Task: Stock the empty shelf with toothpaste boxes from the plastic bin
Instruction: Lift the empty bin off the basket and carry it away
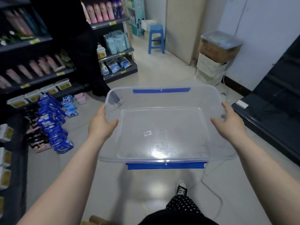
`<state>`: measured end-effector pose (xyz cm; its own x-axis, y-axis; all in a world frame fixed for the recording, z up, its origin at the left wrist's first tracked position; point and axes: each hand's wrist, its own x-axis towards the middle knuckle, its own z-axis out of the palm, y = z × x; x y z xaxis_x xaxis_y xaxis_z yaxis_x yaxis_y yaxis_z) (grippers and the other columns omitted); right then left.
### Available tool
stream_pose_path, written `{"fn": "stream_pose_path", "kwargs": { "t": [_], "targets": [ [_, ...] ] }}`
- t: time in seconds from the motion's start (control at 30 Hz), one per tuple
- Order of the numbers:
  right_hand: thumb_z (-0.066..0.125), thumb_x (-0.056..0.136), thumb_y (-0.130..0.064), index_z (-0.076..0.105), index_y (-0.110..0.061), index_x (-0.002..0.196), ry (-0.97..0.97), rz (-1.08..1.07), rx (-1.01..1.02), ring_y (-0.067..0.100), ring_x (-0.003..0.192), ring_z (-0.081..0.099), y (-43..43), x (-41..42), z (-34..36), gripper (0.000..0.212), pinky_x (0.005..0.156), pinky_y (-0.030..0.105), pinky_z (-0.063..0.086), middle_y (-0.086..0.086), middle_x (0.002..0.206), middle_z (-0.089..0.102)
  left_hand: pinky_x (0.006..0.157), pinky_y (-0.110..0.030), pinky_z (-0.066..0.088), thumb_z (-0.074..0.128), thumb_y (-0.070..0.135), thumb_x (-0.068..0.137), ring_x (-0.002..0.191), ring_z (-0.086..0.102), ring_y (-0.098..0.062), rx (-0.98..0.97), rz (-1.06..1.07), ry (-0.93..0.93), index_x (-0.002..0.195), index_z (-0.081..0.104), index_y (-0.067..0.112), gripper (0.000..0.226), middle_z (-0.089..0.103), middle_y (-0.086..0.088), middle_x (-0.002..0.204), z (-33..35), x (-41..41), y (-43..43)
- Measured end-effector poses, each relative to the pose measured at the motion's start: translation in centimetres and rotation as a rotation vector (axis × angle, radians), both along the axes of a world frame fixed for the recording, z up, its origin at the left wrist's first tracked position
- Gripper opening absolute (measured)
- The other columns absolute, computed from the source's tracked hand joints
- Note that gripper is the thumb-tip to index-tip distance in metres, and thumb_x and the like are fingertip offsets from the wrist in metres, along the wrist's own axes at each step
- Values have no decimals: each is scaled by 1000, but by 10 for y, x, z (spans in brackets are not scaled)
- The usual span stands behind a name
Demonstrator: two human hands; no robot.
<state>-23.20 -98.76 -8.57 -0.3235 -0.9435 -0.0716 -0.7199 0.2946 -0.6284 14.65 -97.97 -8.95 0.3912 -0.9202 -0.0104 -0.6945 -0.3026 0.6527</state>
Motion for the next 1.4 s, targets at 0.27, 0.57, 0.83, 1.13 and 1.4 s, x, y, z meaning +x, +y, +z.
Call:
{"fn": "stream_pose_path", "kwargs": {
  "t": [0.27, 0.57, 0.83, 1.13, 1.4],
  "targets": [
    [63, 84, -27, 30, -23, 147, -5, -67, -10, 34, 118, 52, -102, -40, -5, 71, 96, 42, 44, 17, 133, 53, 95, -36, 41, 70, 22, 82, 123, 50, -32, -2, -70, -18, 145, 31, 17, 75, 52, -10, 138, -1, -43, -126],
    [61, 88, -26, 26, -22, 149, 30, -85, -17, 34, 121, 49, -232, -110, 12, 71, 92, 41, 44, 16, 134, 52, 98, -34, 39, 70, 22, 81, 123, 48, -30, -19, -90, 7, 146, 32, 15, 75, 50, -9, 139, 7, -117, -276],
    [60, 88, -24, 28, -22, 148, 3, -109, -4, 33, 110, 54, -324, -137, 13, 69, 81, 36, 44, 16, 124, 57, 93, -34, 41, 67, 27, 84, 121, 52, -31, 10, -105, -22, 147, 28, 18, 75, 54, -10, 135, 6, -147, -376],
    [62, 87, -24, 29, -21, 148, 11, -219, -4, 34, 117, 53, -454, -135, 8, 69, 91, 39, 44, 15, 130, 56, 98, -32, 37, 66, 25, 86, 127, 46, -29, 15, -213, -9, 148, 27, 17, 74, 49, -10, 141, 12, -154, -540],
    [63, 87, -20, 30, -19, 147, -5, -297, -51, 36, 114, 54, -554, -126, 5, 69, 90, 39, 44, 19, 126, 58, 103, -36, 35, 66, 28, 85, 132, 42, -30, 8, -330, -88, 149, 25, 15, 77, 40, -7, 148, 10, -148, -681]
  ]
}}
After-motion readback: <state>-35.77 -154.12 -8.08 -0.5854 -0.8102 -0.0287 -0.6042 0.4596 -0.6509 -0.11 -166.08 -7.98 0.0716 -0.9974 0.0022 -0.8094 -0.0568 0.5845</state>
